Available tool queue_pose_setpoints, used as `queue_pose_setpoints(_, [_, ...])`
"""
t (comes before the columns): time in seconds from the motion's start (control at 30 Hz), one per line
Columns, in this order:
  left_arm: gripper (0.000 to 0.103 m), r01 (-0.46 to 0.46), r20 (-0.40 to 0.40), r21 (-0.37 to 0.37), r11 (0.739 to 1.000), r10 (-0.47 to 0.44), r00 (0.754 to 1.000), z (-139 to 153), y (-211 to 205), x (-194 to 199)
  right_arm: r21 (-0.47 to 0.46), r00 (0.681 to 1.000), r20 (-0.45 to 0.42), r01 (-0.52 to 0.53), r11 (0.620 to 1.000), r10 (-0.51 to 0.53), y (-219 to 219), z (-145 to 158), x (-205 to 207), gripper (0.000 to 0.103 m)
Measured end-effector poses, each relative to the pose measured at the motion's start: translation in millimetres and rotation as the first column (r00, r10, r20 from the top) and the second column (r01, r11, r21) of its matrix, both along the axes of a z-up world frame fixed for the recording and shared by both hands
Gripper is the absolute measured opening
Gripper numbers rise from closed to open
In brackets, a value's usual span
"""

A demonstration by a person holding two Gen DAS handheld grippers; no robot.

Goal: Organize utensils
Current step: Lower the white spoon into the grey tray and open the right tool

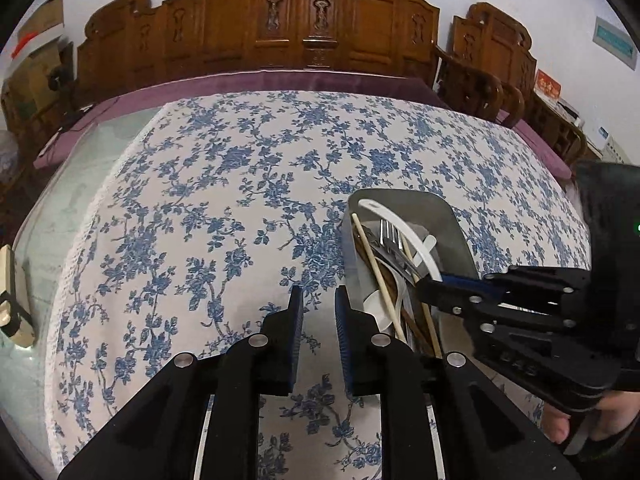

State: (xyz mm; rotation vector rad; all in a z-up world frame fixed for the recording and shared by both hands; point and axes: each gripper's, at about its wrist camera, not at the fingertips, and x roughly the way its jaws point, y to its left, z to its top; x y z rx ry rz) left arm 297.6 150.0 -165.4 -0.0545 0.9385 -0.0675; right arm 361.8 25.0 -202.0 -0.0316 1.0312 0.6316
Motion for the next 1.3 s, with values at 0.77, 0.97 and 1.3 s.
queue_pose_setpoints(0.77, [0.017, -0.003, 0.013, -0.002, 1.0, 0.004, 1.0, 7, 0, -6, -0.013, 0.997, 0.007, 0.083, 0.996, -0.083, -14, -12, 23, 0.012])
queue_pose_setpoints(0.97, [0.024, -0.006, 0.026, 0.0, 1.0, 0.006, 1.0, 14, -8, -13, 0.001, 0.994, 0.072, 0.079, 0.997, -0.078, -32, 12, 3, 0.012])
queue_pose_setpoints(1.3, [0.042, -0.005, 0.051, 0.021, 1.0, 0.004, 0.999, 27, -32, -32, 0.043, 0.982, 0.15, 0.114, 0.993, -0.119, -82, 49, -41, 0.037])
